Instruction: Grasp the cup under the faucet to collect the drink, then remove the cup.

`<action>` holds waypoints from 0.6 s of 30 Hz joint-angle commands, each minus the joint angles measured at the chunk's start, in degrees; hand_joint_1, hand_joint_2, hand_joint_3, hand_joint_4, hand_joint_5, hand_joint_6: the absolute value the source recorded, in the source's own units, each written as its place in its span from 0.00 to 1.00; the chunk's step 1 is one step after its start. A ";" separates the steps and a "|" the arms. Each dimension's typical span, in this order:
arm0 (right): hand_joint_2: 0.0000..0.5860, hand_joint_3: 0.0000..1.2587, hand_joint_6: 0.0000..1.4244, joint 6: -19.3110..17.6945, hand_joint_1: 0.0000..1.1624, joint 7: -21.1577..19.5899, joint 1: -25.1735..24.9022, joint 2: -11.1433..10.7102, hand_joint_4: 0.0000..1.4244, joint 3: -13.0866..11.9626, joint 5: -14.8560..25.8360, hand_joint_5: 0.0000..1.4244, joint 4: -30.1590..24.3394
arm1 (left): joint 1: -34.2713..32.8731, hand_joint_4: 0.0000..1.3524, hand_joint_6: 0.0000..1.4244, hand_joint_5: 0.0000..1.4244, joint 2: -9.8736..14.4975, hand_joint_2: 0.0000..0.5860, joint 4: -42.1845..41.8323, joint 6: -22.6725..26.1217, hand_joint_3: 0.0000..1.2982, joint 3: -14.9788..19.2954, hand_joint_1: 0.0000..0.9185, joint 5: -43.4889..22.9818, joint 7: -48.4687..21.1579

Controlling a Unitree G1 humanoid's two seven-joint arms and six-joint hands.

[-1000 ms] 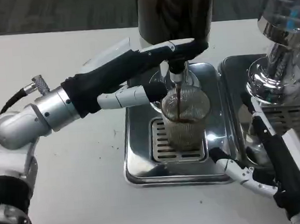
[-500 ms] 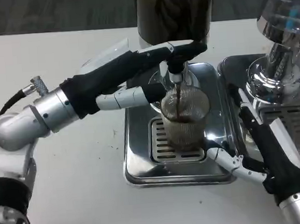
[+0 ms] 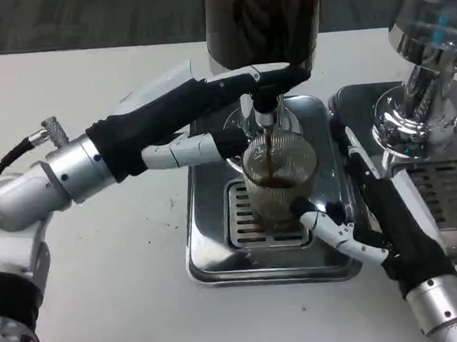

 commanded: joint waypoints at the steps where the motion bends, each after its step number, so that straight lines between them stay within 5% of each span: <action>1: 0.39 0.00 0.03 -1.91 0.46 0.05 -1.81 0.46 0.00 -0.27 0.70 0.00 2.12 | 2.26 0.07 0.04 0.09 0.62 0.11 0.20 0.91 0.13 -0.92 0.00 1.49 -1.44; 18: 0.36 0.00 0.02 -1.40 0.50 1.64 -5.96 0.21 0.00 0.20 0.47 0.00 6.67 | 2.82 0.07 0.04 0.09 0.69 0.11 -0.61 1.35 0.14 -1.01 0.00 1.26 -1.09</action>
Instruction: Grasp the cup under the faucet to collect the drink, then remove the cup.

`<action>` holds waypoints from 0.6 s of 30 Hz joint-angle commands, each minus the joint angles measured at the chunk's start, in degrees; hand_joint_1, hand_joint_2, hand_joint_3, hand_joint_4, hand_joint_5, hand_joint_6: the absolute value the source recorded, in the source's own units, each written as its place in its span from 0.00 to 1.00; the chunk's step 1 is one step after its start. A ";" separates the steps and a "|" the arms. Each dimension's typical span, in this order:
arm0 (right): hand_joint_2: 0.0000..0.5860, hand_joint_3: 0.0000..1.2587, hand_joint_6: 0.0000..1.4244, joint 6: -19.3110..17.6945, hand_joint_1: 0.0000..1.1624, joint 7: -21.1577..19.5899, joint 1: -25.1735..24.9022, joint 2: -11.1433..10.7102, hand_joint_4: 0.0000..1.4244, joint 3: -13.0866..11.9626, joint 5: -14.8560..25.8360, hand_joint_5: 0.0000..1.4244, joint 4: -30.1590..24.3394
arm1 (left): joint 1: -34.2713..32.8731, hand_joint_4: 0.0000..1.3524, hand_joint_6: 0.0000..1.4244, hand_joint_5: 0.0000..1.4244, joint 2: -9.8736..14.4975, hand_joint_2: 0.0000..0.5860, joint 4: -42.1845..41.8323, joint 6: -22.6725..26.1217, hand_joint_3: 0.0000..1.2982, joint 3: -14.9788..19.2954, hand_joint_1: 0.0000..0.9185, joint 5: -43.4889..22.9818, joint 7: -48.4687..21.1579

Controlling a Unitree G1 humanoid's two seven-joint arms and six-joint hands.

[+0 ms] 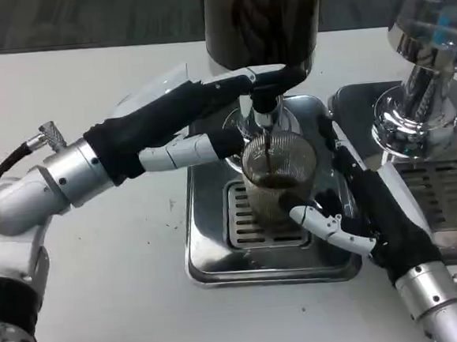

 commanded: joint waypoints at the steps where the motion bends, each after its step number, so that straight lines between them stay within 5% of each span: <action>1: 0.36 0.00 0.02 -0.32 0.50 0.54 -1.27 0.11 0.00 0.02 0.25 0.00 1.12 | 1.88 0.07 0.04 0.09 0.59 0.11 -0.08 0.78 0.14 -1.00 0.00 1.88 -1.39; 18: 0.37 0.00 0.03 -2.44 0.50 3.31 -4.30 0.84 0.00 -0.38 3.17 0.00 6.02 | 2.34 0.08 0.05 0.10 1.13 0.12 -0.97 1.19 0.14 -1.09 0.00 1.99 -1.33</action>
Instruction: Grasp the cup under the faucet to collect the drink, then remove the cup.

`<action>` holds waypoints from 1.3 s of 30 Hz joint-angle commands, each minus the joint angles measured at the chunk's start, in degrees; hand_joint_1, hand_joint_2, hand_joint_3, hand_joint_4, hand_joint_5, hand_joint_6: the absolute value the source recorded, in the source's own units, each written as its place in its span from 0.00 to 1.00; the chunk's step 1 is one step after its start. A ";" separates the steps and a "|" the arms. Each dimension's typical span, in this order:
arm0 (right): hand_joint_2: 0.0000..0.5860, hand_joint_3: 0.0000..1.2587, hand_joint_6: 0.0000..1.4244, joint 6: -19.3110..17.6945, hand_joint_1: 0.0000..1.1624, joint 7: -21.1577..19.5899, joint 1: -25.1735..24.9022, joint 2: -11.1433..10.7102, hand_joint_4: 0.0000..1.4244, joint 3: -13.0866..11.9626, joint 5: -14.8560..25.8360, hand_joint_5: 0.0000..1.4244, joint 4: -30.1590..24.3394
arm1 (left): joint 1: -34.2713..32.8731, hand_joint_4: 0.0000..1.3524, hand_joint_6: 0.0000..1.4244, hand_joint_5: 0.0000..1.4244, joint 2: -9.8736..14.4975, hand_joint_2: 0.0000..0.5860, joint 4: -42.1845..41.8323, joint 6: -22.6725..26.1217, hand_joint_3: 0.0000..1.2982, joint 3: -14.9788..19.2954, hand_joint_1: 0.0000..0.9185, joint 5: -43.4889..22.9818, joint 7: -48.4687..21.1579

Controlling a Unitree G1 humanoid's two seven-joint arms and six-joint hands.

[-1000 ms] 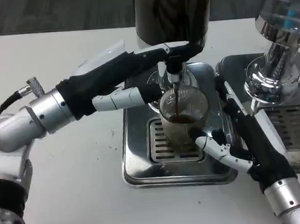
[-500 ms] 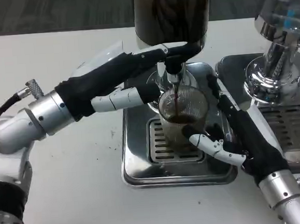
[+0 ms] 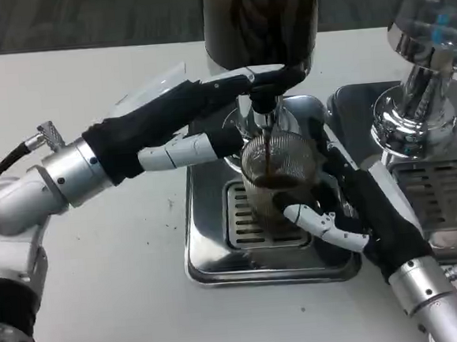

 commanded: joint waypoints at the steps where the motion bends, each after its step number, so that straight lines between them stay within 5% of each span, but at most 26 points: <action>1: 0.37 0.00 0.03 -1.72 0.50 0.77 -1.35 0.26 0.00 -0.27 0.87 0.00 1.17 | 2.06 0.08 0.05 0.10 0.84 0.12 -0.18 0.69 0.14 -1.09 0.00 1.99 -1.50; 15: 0.37 0.00 0.03 -1.99 0.49 1.53 -2.20 0.40 0.00 -0.38 1.00 0.00 1.73 | 2.19 0.08 0.05 0.10 0.46 0.12 -0.28 2.27 0.14 -0.44 0.00 0.47 -1.90; 39: 0.39 0.00 0.04 -2.71 0.48 1.30 -2.32 1.41 0.00 -0.71 1.05 0.00 2.94 | 1.00 0.09 0.08 0.11 -2.59 0.14 -5.41 13.15 0.16 8.41 0.00 -10.00 -6.07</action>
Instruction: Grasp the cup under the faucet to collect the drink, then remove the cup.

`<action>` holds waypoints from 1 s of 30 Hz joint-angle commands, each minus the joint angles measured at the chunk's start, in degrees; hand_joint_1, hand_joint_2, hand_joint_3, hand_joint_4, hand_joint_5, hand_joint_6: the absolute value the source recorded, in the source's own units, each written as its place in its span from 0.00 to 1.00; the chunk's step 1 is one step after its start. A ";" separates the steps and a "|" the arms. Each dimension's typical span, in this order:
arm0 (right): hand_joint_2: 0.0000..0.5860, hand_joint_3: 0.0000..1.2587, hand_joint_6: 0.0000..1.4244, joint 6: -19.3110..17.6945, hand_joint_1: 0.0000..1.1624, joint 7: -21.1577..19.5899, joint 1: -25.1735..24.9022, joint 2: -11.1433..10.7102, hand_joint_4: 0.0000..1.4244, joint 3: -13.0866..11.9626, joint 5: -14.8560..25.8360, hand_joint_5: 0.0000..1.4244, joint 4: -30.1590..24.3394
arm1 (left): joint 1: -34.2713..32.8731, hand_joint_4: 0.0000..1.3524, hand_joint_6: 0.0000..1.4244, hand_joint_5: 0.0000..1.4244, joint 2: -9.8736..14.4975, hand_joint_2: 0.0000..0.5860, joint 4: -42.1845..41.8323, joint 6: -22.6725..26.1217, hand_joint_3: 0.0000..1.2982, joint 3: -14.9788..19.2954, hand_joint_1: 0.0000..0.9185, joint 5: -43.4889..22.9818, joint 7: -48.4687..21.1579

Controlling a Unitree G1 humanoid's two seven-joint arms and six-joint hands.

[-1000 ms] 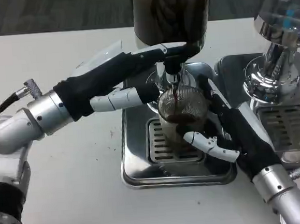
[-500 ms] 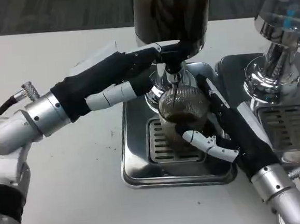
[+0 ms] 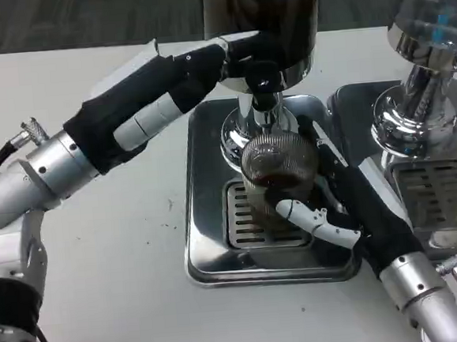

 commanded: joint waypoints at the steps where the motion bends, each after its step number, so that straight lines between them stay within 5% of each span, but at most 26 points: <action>1: 0.39 0.00 0.04 -1.64 0.48 -0.10 -0.58 0.14 0.00 -0.46 0.76 0.00 0.75 | 0.42 0.09 0.08 0.12 -0.43 0.14 -1.86 1.71 0.16 1.57 0.00 -1.48 -0.69; 30: 0.36 0.00 0.06 1.66 0.55 -0.97 -2.60 -1.31 0.00 1.19 -3.36 0.00 2.51 | 18.10 0.14 0.10 0.13 0.89 0.18 -6.42 8.67 0.20 9.39 0.00 -2.76 4.46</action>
